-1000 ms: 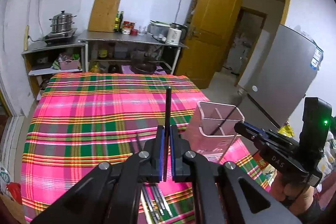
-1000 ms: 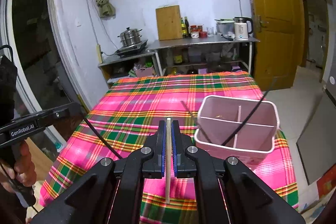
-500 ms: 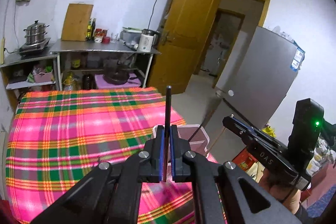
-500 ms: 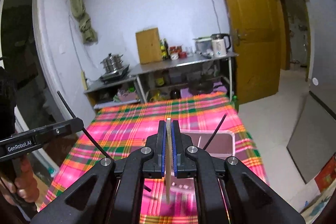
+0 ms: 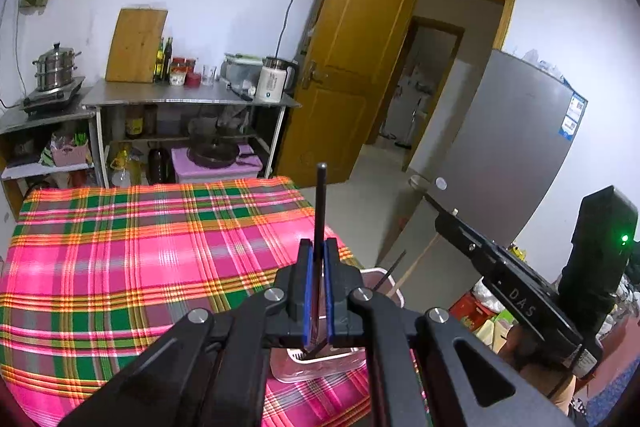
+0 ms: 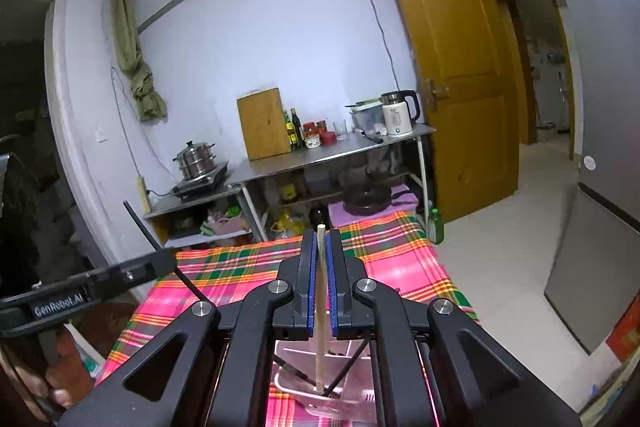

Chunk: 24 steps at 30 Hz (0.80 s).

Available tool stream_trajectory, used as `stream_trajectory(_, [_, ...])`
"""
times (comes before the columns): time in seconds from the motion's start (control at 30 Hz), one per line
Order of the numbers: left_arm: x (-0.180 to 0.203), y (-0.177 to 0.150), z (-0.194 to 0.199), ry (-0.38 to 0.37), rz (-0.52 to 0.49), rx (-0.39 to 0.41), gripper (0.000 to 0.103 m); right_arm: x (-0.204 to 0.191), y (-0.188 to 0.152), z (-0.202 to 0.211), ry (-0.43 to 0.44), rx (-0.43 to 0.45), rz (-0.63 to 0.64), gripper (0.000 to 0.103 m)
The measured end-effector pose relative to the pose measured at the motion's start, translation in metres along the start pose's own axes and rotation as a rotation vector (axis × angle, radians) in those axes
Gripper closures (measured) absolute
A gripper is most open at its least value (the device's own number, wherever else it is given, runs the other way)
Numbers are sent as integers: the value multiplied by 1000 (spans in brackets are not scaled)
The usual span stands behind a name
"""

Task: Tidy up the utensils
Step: 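Carry both chopsticks over the pink basket and open both tools to drop them in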

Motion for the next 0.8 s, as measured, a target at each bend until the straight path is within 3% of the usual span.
stream_trajectory(0.4, [-20,-25,-50,18,37,-118,97,15,-39,-45,-17,-124,-20,98])
stream_trajectory(0.6, [-22,-29,-49,21,32,-112,91,21,-51,-51,-17,-177,-26,96])
stream_trajectory(0.8, [-20,-30,-25,35,12,-55,87,22,-47,-33,-29,-139,-27,85])
Point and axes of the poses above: each gripper's, at about its wrist camera, not at the fingertips, and z roughly against the way its jaws point, x to its right, y to its top, the point moved 2 cm from there along -z, roughly the way its jaws point, and after that the axes turned 14 degrees about -x, right-handed, at the moved point
